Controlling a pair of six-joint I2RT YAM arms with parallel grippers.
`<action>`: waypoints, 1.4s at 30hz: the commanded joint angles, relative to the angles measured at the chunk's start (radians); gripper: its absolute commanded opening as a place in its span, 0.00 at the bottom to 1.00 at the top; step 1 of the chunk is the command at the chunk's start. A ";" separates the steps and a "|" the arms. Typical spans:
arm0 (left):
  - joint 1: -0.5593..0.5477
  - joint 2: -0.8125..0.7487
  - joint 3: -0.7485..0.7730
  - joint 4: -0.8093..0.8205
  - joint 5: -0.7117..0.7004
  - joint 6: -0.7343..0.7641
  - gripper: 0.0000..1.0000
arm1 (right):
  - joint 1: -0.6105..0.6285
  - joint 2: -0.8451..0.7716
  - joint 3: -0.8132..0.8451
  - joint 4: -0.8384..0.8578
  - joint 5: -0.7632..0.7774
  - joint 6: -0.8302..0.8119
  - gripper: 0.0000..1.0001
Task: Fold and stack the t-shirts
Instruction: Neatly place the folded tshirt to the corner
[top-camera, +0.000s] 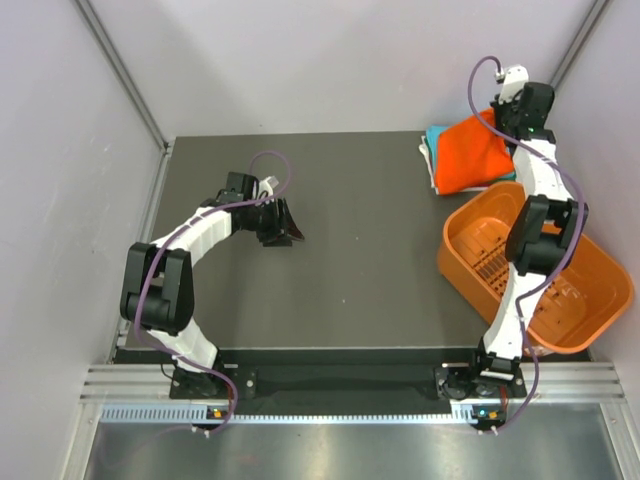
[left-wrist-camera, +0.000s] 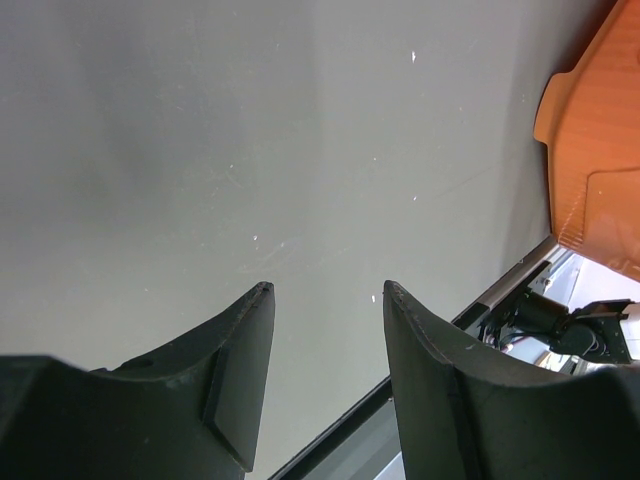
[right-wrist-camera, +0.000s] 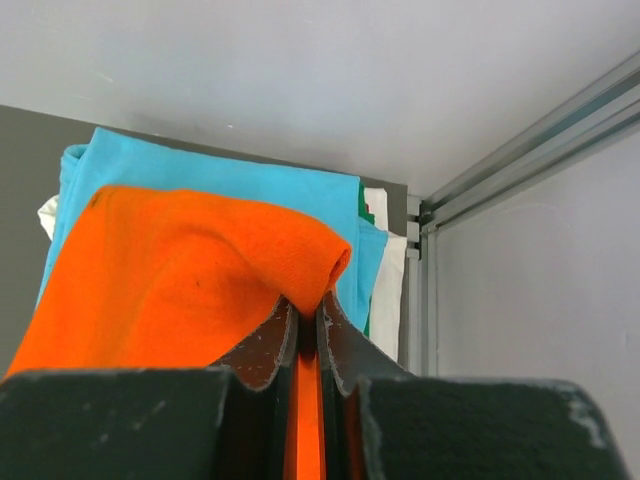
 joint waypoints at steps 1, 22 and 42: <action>0.004 -0.006 0.028 0.033 0.020 0.005 0.52 | 0.002 -0.120 -0.045 0.125 -0.040 0.008 0.00; 0.004 -0.003 0.023 0.037 0.028 0.005 0.52 | -0.006 0.106 0.255 0.021 0.033 -0.022 0.01; 0.004 -0.019 0.031 0.039 0.045 0.002 0.53 | 0.002 -0.016 0.076 -0.049 0.045 0.059 0.43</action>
